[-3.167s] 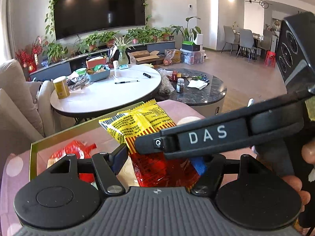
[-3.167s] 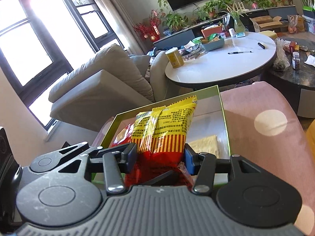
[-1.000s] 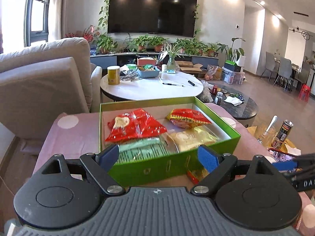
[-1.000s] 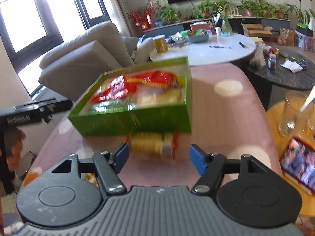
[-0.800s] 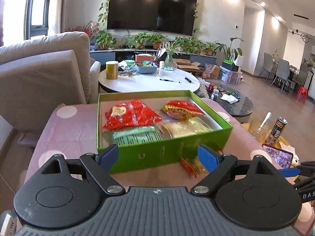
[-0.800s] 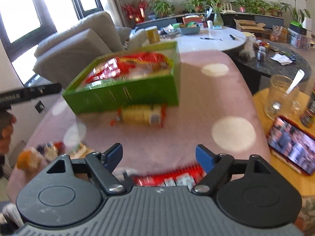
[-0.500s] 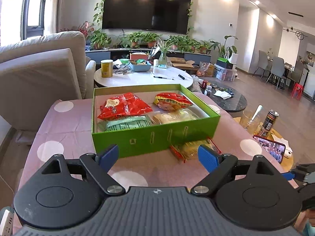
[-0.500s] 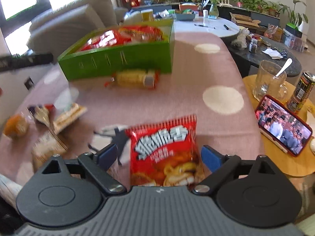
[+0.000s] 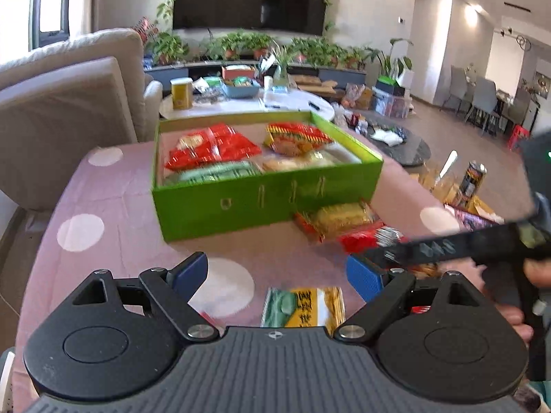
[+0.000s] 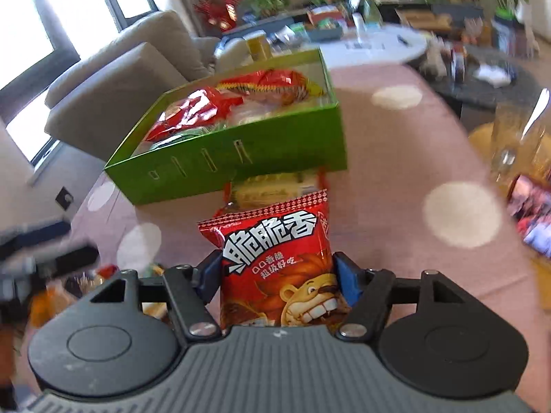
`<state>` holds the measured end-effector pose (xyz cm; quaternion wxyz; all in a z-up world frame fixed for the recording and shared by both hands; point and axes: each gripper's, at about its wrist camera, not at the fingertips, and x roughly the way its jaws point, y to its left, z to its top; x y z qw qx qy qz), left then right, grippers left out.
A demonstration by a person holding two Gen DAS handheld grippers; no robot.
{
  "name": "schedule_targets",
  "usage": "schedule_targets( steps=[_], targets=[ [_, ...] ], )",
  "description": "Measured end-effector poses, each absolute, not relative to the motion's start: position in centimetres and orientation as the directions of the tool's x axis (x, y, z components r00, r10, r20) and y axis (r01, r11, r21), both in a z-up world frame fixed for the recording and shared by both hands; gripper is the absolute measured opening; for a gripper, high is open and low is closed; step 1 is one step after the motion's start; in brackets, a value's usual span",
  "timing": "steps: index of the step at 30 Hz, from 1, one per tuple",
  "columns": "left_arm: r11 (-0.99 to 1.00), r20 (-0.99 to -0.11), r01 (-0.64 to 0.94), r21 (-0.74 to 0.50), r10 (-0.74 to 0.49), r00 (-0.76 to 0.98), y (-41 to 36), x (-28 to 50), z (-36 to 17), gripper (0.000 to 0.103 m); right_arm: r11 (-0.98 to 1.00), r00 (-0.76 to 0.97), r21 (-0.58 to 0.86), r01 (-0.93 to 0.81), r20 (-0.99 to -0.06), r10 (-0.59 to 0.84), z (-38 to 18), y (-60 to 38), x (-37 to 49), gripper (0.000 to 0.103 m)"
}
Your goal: Organize snacks
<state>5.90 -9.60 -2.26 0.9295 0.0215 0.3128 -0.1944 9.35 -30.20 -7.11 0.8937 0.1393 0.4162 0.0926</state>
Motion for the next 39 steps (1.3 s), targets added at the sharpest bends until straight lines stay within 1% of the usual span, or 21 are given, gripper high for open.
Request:
schedule_targets(
  steps=[2,3,6,9,11,13,15,16,18,21,24,25,28,31,35,38,39],
  targets=[
    [0.916,-0.602,0.392,-0.085,-0.361,0.712,-10.0,5.9,-2.8,0.086,0.926,0.614,0.377,0.007,-0.732,0.294,-7.9,-29.9,10.1,0.086],
    [0.911,-0.607,0.404,-0.087,-0.37,0.703,-10.2,6.0,-3.0,0.086,0.917,0.619,0.4,0.014,-0.723,0.306,-7.9,-30.1,10.1,0.092],
    [0.895,-0.619,0.437,-0.089,-0.393,0.68,-11.2,6.1,-3.5,0.086,0.9,0.618,0.435,0.006,-0.709,0.339,-7.5,-30.7,9.5,0.093],
    [0.878,-0.63,0.47,-0.093,-0.418,0.655,-12.6,6.3,-3.8,0.086,0.907,0.639,0.421,-0.011,-0.695,0.33,-6.6,-31.5,8.6,0.093],
    [0.868,-0.639,0.486,-0.103,-0.433,0.636,-13.6,6.6,-4.1,0.086,0.921,0.642,0.387,-0.039,-0.697,0.32,-6.3,-31.7,8.2,0.087],
    [0.857,-0.653,0.5,-0.124,-0.45,0.609,-14.6,6.9,-4.5,0.085,0.931,0.632,0.36,-0.055,-0.71,0.312,-6.4,-31.8,8.0,0.073],
    [0.85,-0.67,0.506,-0.147,-0.462,0.581,-15.2,7.3,-5.0,0.083,0.926,0.613,0.373,-0.055,-0.72,0.326,-6.9,-32.1,8.1,0.067],
    [0.847,-0.68,0.506,-0.161,-0.467,0.566,-15.4,7.5,-5.2,0.077,0.92,0.607,0.389,-0.052,-0.719,0.338,-7.1,-32.3,8.1,0.067],
    [0.845,-0.693,0.502,-0.185,-0.474,0.543,-15.8,7.9,-5.6,0.071,0.909,0.601,0.415,-0.045,-0.715,0.357,-7.5,-32.6,8.5,0.067],
    [0.842,-0.698,0.499,-0.205,-0.483,0.529,-16.0,8.3,-5.9,0.065,0.902,0.597,0.429,-0.046,-0.712,0.369,-7.6,-32.4,8.8,0.067],
    [0.836,-0.701,0.506,-0.21,-0.49,0.518,-16.2,8.5,-6.1,0.061,0.9,0.595,0.434,-0.053,-0.71,0.377,-7.6,-32.2,8.8,0.067],
    [0.832,-0.701,0.513,-0.213,-0.496,0.512,-16.3,8.4,-6.1,0.057,0.898,0.594,0.437,-0.056,-0.708,0.382,-7.6,-32.1,8.8,0.065],
    [0.811,-0.695,0.54,-0.223,-0.521,0.496,-16.6,8.0,-6.1,0.052,0.901,0.595,0.429,-0.067,-0.707,0.381,-7.6,-31.7,8.6,0.063],
    [0.809,-0.687,0.554,-0.195,-0.516,0.512,-16.8,7.2,-5.6,0.051,0.901,0.591,0.428,-0.073,-0.709,0.385,-7.4,-31.1,8.3,0.06],
    [0.804,-0.67,0.57,-0.17,-0.518,0.531,-16.2,6.4,-4.9,0.052,0.895,0.595,0.441,-0.063,-0.704,0.388,-6.7,-30.4,7.7,0.059],
    [0.814,-0.678,0.558,-0.159,-0.501,0.538,-15.7,6.3,-5.0,0.057,0.896,0.596,0.439,-0.069,-0.702,0.39,-6.3,-30.0,7.3,0.059],
    [0.821,-0.679,0.551,-0.148,-0.489,0.548,-15.6,6.2,-5.1,0.063,0.896,0.59,0.439,-0.07,-0.705,0.392,-6.3,-30.0,7.2,0.059]
  ],
)
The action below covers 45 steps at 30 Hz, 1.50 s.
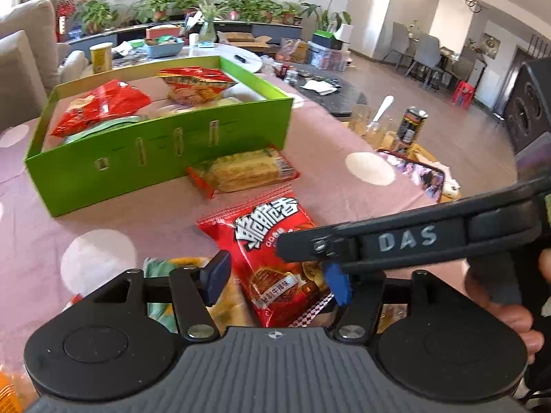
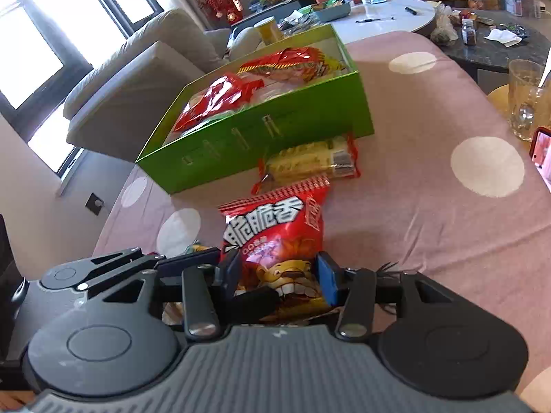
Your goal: Organize snacks
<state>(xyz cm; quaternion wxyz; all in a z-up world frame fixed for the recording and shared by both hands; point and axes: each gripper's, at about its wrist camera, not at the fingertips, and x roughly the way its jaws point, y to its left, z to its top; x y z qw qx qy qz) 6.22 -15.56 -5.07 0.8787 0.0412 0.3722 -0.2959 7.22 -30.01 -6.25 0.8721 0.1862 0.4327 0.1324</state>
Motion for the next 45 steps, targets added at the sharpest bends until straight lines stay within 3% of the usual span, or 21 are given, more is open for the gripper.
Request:
schedule_targets(
  steps=[2,8,11,13,18,36,45],
  targets=[
    [0.832,-0.681,0.537,-0.14,-0.475,0.558,-15.4,6.3,-5.2,0.069,0.901,0.592,0.429,-0.056,-0.713,0.376,-6.3,-30.2,7.2,0.059],
    [0.831,-0.687,0.54,-0.136,-0.472,0.553,-15.8,6.6,-5.6,0.069,0.9,0.588,0.436,-0.019,-0.723,0.363,-6.9,-30.7,7.4,0.059],
    [0.822,-0.688,0.553,-0.136,-0.48,0.545,-16.0,6.7,-5.7,0.067,0.898,0.585,0.44,-0.025,-0.722,0.37,-7.2,-30.5,7.5,0.06],
    [0.81,-0.69,0.566,-0.149,-0.496,0.527,-16.1,6.8,-5.8,0.058,0.896,0.581,0.444,-0.028,-0.722,0.376,-7.3,-30.4,7.5,0.06],
    [0.8,-0.695,0.573,-0.175,-0.513,0.504,-16.2,7.1,-5.9,0.054,0.898,0.586,0.437,-0.041,-0.718,0.376,-7.3,-30.2,7.5,0.061],
    [0.81,-0.579,0.571,-0.137,-0.533,0.617,-14.3,3.3,-1.6,0.054,0.913,0.667,0.39,-0.117,-0.651,0.363,-2.9,-28.2,5.1,0.062],
    [0.821,-0.571,0.557,-0.129,-0.521,0.635,-13.8,3.7,-1.3,0.054,0.907,0.674,0.396,-0.144,-0.632,0.383,-2.4,-27.5,5.5,0.062]
  ],
)
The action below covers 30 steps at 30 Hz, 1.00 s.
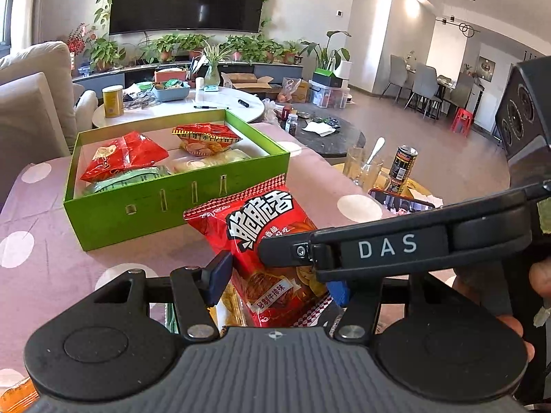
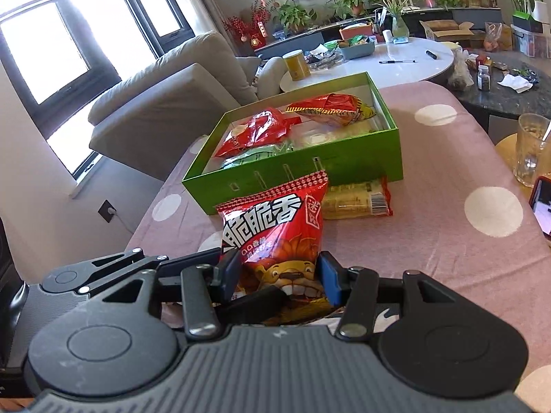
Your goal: Organize snacks
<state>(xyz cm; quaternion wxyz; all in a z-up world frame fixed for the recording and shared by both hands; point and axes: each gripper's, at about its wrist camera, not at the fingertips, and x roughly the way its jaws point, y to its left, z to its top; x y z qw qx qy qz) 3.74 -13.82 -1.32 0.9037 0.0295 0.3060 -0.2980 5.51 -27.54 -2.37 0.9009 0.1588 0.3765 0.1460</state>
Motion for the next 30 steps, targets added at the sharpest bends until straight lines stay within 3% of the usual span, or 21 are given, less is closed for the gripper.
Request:
schedule_targets(
  steps=[17,30],
  targets=[
    [0.833,-0.573,0.546,-0.091,-0.492,0.655,-14.2,5.7,-0.7,0.054,0.895,0.669,0.417,-0.154,-0.623,0.406,-2.4,-27.4,7.1,0.062],
    [0.835,-0.567,0.545,-0.073,-0.484,0.666,-15.7,11.8,1.2,0.054,0.886,0.695,0.445,-0.131,-0.596,0.402,-1.0,-28.8,11.9,0.062]
  ],
)
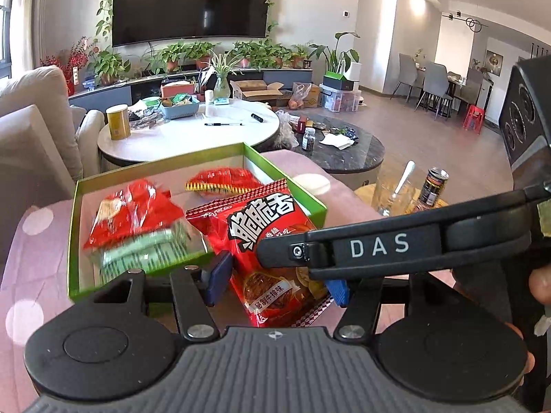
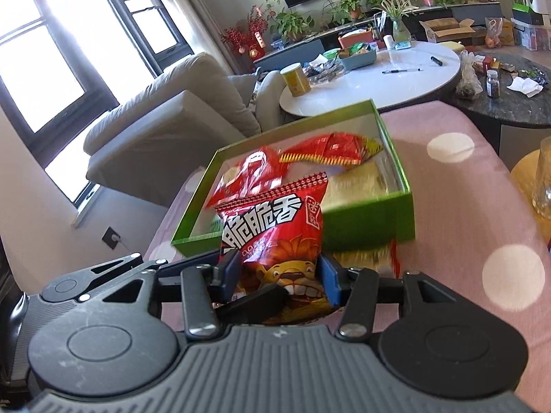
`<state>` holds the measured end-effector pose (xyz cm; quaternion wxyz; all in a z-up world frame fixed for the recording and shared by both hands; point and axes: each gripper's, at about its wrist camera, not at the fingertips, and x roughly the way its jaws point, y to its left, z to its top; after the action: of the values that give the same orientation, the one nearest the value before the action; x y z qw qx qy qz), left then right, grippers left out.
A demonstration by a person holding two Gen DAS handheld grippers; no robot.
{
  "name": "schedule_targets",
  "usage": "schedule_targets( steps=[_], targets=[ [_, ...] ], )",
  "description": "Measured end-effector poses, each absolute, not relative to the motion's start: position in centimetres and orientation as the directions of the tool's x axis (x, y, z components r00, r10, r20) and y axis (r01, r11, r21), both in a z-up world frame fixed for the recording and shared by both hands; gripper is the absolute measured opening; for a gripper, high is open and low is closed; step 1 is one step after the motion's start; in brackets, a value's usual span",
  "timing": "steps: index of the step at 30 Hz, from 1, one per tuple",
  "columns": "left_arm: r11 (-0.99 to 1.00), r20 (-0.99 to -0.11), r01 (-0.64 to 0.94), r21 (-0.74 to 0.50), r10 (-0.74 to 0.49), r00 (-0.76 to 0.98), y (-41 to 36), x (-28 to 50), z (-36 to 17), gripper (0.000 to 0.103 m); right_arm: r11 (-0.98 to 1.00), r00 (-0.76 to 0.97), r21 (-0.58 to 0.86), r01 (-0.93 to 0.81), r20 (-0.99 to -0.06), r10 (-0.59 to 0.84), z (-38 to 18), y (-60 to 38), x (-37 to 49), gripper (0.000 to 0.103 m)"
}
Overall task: Organize snacks
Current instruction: 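Lower the red bag into the box and open the right tool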
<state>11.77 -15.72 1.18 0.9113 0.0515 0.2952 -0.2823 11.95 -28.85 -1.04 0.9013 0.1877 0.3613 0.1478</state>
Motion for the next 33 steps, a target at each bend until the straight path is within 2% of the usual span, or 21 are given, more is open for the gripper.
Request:
schedule_targets(
  steps=[11,16,33],
  targets=[
    [0.849,-0.614,0.52,-0.096,-0.461,0.64,-16.6,17.5,0.3,0.055,0.873,0.676,0.48,-0.085,-0.616,0.405,-2.2,-29.7,16.9,0.062],
    [0.842,-0.614,0.522,-0.137,-0.486,0.622,-16.6,19.6,0.4,0.056,0.872,0.675,0.484,-0.067,-0.622,0.397,-2.3,-30.1,18.5,0.062],
    [0.876,-0.599,0.467,-0.125,-0.442,0.668,-16.8,24.3,0.0,0.057,0.879,0.696,0.471,-0.077,-0.605,0.386,-2.7,-29.4,23.0,0.062]
  ],
)
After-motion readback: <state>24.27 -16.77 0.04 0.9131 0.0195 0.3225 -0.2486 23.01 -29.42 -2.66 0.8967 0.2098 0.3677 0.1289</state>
